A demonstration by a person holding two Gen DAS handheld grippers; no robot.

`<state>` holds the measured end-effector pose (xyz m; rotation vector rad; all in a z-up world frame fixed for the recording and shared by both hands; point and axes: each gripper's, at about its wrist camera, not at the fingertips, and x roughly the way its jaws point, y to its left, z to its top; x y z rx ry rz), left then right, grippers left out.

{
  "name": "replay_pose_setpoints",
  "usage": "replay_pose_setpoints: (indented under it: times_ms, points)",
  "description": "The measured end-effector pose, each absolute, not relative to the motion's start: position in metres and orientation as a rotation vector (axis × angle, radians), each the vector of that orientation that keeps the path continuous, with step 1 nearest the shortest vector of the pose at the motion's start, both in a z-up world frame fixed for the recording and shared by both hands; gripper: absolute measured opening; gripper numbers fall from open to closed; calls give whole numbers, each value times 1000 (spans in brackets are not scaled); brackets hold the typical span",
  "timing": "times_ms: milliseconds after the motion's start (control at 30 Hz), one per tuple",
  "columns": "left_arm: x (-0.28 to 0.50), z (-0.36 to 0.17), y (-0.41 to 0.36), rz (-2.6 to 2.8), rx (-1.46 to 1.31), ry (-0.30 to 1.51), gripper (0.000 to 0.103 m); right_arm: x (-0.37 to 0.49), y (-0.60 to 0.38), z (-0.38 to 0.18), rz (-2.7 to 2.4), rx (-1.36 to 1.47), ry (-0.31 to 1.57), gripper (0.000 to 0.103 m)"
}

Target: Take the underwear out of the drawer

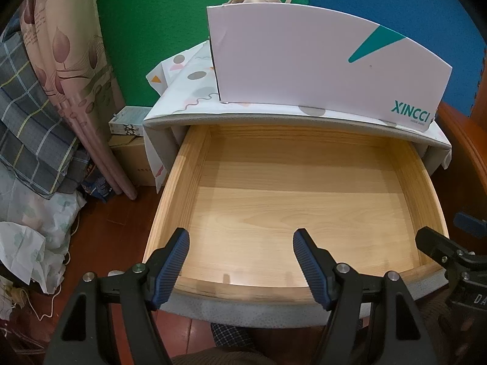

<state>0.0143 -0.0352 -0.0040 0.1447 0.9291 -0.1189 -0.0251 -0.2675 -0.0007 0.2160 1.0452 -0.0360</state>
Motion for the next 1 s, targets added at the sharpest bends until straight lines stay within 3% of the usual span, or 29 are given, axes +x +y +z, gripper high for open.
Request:
replay_pose_setpoints:
  times_ms: [1000]
  points:
    - [14, -4, -37, -123, 153, 928, 73, -22, -258, -6, -34, 154, 1081, 101]
